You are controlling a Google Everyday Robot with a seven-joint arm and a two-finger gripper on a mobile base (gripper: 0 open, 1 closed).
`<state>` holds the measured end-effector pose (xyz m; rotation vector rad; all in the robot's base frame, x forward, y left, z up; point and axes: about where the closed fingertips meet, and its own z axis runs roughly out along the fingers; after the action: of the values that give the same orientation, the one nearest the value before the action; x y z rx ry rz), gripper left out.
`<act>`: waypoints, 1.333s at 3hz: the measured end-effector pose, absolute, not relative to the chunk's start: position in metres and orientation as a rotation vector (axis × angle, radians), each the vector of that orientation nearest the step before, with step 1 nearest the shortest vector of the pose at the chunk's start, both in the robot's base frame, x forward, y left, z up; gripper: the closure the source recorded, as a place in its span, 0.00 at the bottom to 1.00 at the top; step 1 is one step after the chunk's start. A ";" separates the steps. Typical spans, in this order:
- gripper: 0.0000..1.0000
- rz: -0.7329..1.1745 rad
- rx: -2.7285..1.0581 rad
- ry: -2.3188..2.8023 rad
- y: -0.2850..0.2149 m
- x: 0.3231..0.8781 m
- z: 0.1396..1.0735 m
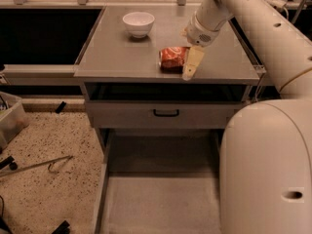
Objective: Place coke can into middle drawer
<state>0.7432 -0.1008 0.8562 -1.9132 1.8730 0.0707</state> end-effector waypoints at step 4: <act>0.82 0.139 -1.932 1.873 -0.098 0.730 0.851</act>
Offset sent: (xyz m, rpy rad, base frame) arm 0.0030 -0.0014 -0.0091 0.0070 0.0355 -0.0007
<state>0.7303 -0.0983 0.8513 -1.9323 1.8731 0.1394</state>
